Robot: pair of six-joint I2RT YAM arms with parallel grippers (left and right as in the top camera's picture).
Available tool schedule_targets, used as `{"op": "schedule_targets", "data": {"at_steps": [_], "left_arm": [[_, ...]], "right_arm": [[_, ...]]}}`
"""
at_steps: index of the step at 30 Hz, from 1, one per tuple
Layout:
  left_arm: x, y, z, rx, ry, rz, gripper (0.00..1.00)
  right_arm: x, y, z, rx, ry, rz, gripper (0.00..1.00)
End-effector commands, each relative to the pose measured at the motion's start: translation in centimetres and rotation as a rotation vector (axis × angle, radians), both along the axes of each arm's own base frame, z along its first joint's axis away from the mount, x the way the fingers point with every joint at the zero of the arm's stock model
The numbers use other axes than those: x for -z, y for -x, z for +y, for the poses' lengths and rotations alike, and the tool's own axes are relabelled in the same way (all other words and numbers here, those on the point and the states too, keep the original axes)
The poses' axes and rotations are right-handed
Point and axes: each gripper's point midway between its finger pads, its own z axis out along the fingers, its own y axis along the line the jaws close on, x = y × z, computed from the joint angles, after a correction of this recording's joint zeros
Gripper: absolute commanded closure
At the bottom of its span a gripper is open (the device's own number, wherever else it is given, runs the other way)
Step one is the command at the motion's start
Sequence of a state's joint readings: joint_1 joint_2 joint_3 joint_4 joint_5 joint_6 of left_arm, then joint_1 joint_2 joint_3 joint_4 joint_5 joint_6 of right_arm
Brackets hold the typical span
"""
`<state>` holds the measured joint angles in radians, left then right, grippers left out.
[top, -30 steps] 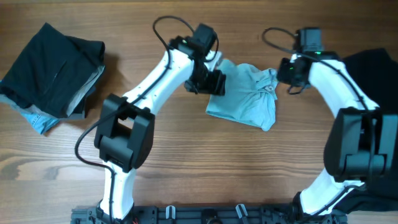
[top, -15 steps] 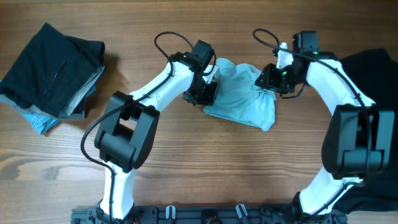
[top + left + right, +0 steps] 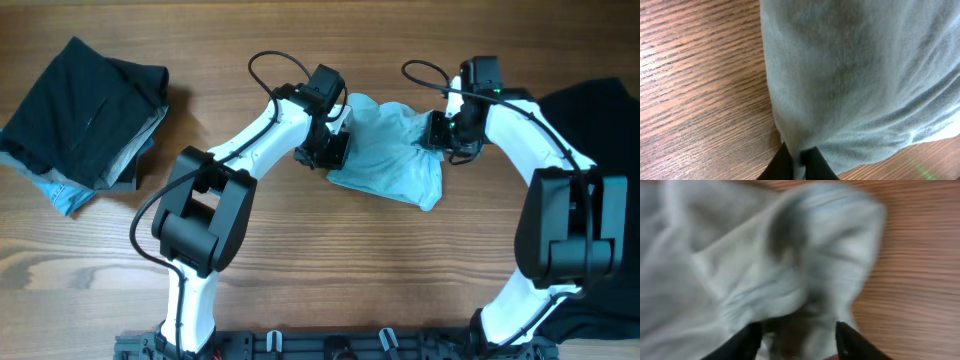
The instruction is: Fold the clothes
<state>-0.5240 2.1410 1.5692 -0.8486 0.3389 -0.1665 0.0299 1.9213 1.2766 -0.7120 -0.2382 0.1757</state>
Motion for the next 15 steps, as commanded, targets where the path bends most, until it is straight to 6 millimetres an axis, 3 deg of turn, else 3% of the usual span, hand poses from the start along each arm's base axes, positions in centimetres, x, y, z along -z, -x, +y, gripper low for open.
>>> {"op": "schedule_targets", "data": {"at_steps": [1,3,4,6,8,12,13,15], "left_arm": [[-0.3,0.1,0.2,-0.001,0.001,-0.001,0.91],[-0.3,0.1,0.2,-0.001,0.001,-0.001,0.9],[-0.3,0.1,0.3,-0.003,0.001,0.0,0.9],[-0.3,0.0,0.3,-0.003,0.001,-0.001,0.9],[-0.3,0.1,0.3,-0.003,0.001,-0.001,0.9],[-0.2,0.4,0.5,-0.003,-0.007,0.012,0.92],[-0.2,0.4,0.5,-0.003,-0.008,0.014,0.93],[-0.2,0.4,0.5,-0.003,-0.009,0.016,0.94]], "right_arm": [[-0.3,-0.1,3.4,-0.093,-0.155,-0.021,0.44],[-0.6,-0.9,4.1,-0.11,-0.169,-0.061,0.43],[-0.7,-1.2,4.3,-0.114,-0.17,-0.075,0.62],[-0.7,-1.5,4.3,-0.095,-0.168,-0.08,0.7],[-0.2,-1.9,2.9,-0.014,-0.095,-0.072,0.96],[-0.4,-2.2,-4.2,0.127,0.171,-0.047,0.95],[-0.6,-2.3,-5.0,0.146,0.175,-0.043,0.83],[-0.6,-2.0,-6.4,0.193,0.173,-0.026,0.78]]}}
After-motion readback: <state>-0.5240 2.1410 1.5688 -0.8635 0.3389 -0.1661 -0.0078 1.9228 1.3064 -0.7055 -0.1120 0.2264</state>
